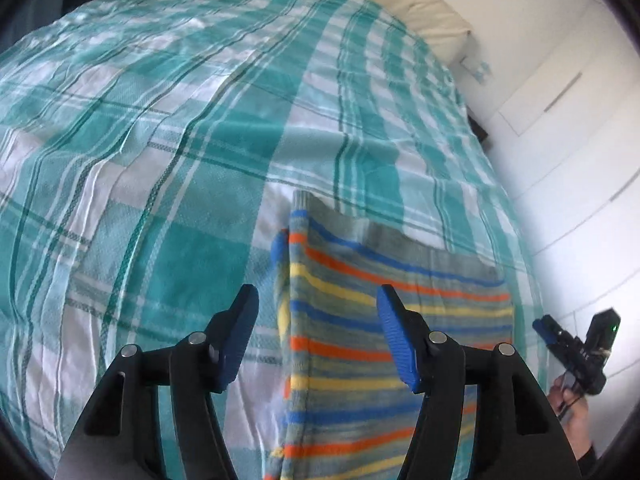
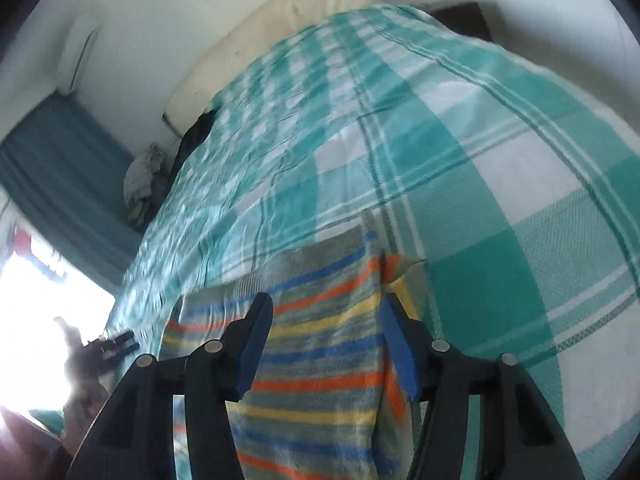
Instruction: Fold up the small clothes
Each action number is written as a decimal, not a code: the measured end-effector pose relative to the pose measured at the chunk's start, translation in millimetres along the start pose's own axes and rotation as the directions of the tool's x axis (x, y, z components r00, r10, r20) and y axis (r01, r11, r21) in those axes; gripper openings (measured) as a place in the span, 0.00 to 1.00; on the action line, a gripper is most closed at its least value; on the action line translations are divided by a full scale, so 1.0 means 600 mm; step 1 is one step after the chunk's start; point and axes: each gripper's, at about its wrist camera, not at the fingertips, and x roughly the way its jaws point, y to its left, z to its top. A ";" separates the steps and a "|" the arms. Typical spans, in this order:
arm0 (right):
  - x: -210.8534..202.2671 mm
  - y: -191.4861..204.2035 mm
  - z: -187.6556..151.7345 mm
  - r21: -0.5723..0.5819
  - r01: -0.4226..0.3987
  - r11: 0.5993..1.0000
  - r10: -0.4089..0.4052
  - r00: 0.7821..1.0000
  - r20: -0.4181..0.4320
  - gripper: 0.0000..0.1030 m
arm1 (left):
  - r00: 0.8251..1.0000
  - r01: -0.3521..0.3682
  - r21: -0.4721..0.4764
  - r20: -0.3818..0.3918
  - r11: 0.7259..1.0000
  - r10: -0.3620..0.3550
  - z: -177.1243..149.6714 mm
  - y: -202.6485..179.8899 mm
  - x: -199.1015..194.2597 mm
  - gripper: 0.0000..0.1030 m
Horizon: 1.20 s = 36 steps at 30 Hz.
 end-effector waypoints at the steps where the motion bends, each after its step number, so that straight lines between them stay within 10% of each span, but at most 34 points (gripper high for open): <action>1: -0.013 0.022 -0.024 -0.096 0.003 0.995 -0.005 1.000 -0.019 0.55 | 1.000 0.007 0.048 0.012 0.999 -0.007 -0.023 -0.013 -0.012 0.63; 4: -0.020 0.068 -0.113 -0.292 -0.114 0.950 0.070 0.985 -0.158 0.52 | 0.998 0.030 0.205 -0.068 0.978 -0.016 -0.096 -0.056 0.004 0.62; 6: 0.002 0.058 -0.177 -0.335 -0.109 0.936 0.009 0.958 -0.287 0.43 | 0.967 -0.039 0.303 -0.230 0.952 0.113 -0.157 -0.060 0.051 0.05; 7: 0.014 0.039 -0.210 -0.358 -0.024 0.933 -0.107 0.934 -0.342 0.31 | 0.950 -0.069 0.310 -0.270 0.948 0.157 -0.181 -0.049 0.057 0.05; 10: -0.053 0.004 -0.237 -0.325 0.052 0.944 -0.152 0.944 -0.292 0.16 | 0.969 -0.068 0.231 -0.217 0.971 0.120 -0.207 -0.023 -0.011 0.12; 12: -0.102 0.003 -0.238 -0.312 0.095 0.945 -0.171 0.959 -0.224 0.24 | 0.981 -0.090 0.199 -0.149 0.976 0.121 -0.207 -0.026 -0.051 0.61; 14: -0.121 0.013 -0.228 -0.313 0.086 0.946 -0.143 0.976 -0.164 0.31 | 0.993 -0.098 0.207 -0.043 0.973 0.110 -0.196 -0.050 -0.070 0.77; 19: -0.076 0.046 -0.212 -0.291 0.051 0.955 -0.096 0.985 -0.141 0.31 | 0.990 -0.130 0.270 -0.019 0.954 0.141 -0.182 -0.133 -0.005 0.82; 22: -0.016 0.023 -0.235 -0.241 0.123 0.963 -0.185 0.950 -0.252 0.31 | 0.945 -0.222 0.364 -0.148 0.905 0.291 -0.217 -0.131 0.077 0.79; 27: -0.130 0.031 -0.283 -0.225 0.179 0.958 -0.217 0.963 -0.157 0.35 | 0.954 -0.240 0.383 -0.079 0.892 0.290 -0.284 -0.133 -0.001 0.82; 31: -0.214 0.045 -0.342 -0.211 0.165 0.964 -0.165 0.986 0.017 0.68 | 0.954 -0.281 0.364 0.007 0.888 0.299 -0.315 -0.159 -0.046 0.93; 36: -0.215 0.046 -0.355 -0.197 0.191 0.962 -0.191 0.981 0.019 0.69 | 0.950 -0.297 0.345 0.012 0.890 0.312 -0.335 -0.170 -0.054 0.93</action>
